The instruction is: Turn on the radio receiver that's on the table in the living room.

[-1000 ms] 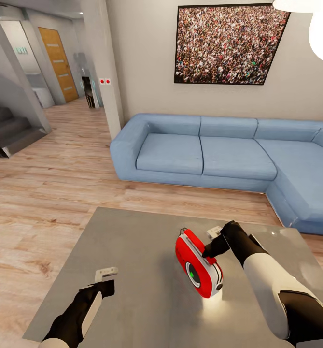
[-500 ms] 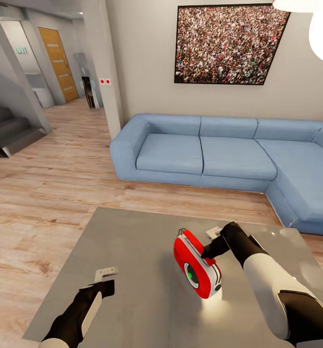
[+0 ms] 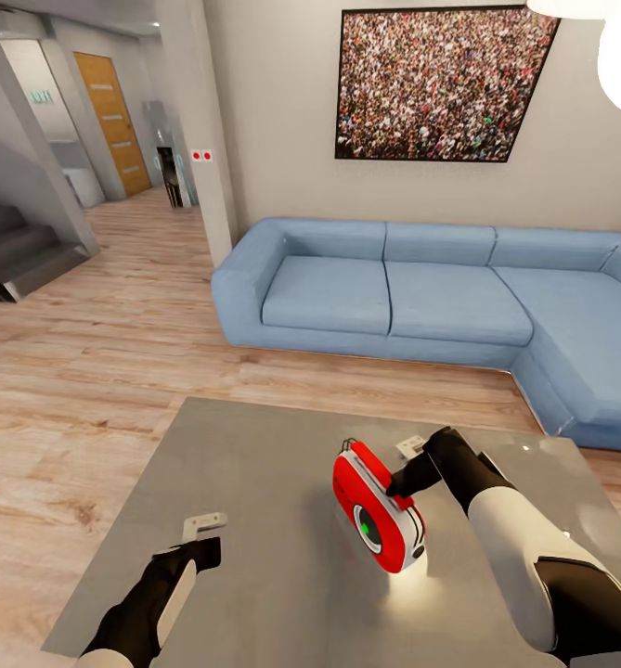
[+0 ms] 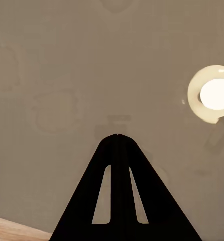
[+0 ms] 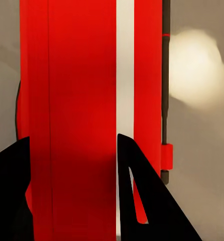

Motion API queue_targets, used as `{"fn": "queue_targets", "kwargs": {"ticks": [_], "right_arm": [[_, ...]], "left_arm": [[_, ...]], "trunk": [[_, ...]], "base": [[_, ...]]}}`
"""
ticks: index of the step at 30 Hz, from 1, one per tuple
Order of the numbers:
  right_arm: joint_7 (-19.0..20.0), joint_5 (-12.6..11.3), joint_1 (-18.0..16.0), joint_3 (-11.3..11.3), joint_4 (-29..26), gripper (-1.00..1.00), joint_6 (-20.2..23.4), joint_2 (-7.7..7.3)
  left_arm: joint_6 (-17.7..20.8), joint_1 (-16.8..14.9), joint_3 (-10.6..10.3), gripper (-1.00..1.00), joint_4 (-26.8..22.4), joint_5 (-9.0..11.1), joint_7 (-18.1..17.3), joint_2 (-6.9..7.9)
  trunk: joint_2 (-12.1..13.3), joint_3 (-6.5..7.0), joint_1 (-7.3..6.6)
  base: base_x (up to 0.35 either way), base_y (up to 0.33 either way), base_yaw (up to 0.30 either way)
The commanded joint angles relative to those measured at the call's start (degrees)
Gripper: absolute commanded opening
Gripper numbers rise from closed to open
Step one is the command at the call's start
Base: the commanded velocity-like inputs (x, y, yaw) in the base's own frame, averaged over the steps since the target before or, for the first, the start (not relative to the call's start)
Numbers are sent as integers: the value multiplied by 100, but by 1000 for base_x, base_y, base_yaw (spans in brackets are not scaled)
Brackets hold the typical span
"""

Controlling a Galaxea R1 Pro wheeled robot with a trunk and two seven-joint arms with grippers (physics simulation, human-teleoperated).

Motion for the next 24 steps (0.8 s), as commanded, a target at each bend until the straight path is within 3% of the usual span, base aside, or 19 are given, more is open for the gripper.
{"fn": "queue_targets", "kwargs": {"ticks": [1,24], "right_arm": [[2,-28,-1,-3,1,-100,10,0],[2,-28,-1,1,6,-100,11,0]], "left_arm": [[0,0,0,-100,0,0,1,0],[0,0,-9,-100,0,0,3,-9]], "trunk": [[-42,-18,22],[-965,-431,527]], "base": [[0,0,0],[0,0,0]]}}
